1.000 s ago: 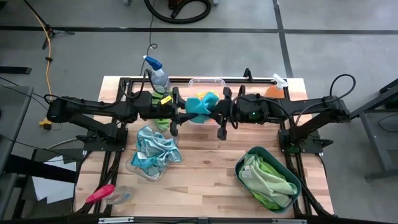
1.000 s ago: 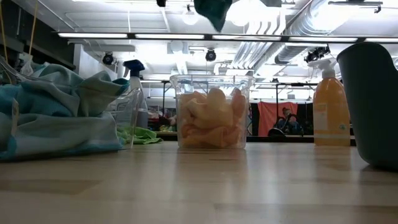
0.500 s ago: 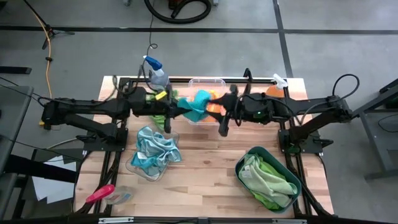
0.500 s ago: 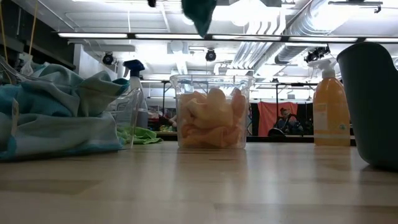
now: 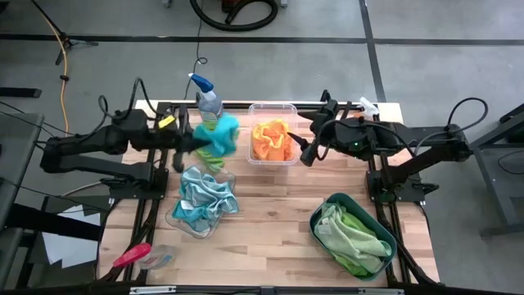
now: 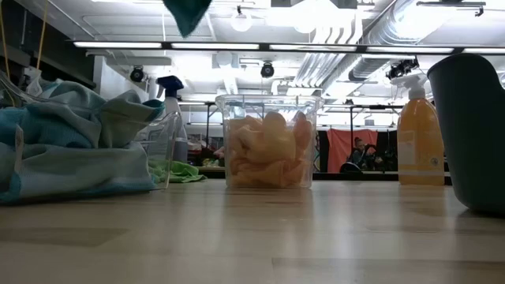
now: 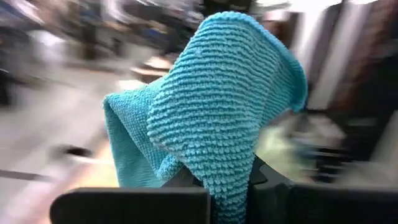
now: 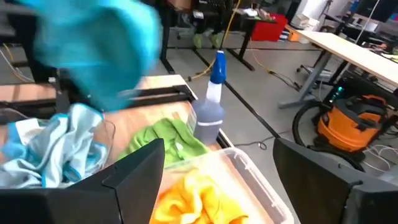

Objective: Sort microfiber towel by color & place in baskets
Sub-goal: Put the blue microfiber towel into the bottom transparent bin, then put the green microfiber towel into the green bin

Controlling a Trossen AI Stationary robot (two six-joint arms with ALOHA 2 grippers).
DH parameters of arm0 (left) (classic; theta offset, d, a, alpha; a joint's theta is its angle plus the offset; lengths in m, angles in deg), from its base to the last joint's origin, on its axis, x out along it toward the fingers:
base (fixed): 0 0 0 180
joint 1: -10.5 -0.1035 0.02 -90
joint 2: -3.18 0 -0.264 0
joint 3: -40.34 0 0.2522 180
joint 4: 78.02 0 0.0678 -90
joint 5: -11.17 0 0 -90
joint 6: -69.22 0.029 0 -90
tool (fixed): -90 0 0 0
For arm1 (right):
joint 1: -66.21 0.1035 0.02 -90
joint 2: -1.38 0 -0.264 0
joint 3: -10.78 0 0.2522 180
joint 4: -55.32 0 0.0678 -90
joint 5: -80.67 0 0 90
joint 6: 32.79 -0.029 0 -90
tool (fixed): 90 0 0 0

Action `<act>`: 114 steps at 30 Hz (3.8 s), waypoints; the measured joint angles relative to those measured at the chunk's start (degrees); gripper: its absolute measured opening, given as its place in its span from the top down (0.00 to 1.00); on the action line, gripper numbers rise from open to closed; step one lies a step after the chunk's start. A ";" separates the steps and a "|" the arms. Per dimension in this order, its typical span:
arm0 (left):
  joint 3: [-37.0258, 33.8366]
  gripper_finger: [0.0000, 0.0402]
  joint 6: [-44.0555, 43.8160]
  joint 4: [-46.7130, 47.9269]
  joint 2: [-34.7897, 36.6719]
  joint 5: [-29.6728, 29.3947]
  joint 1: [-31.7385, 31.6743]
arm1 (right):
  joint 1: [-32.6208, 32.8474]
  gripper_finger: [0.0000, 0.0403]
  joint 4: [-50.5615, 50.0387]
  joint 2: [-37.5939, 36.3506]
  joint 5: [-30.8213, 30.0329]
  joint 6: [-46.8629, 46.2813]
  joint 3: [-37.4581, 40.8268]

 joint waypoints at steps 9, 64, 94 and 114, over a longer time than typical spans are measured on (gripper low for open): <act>-0.32 1.00 -18.53 21.95 -1.79 6.92 10.39 | -0.33 0.26 -3.54 0.40 -0.12 -1.92 0.01; -13.23 0.69 -13.09 16.99 -33.63 -4.38 24.62 | -3.03 0.26 -10.07 0.44 0.03 -10.36 0.01; 26.08 0.46 -0.71 28.61 -20.81 -17.78 9.08 | -3.03 0.26 -6.25 0.44 0.09 -10.17 0.01; -2.34 0.46 -13.84 -23.38 -19.32 2.13 -3.44 | -2.98 0.26 -1.37 0.48 15.00 -9.63 0.01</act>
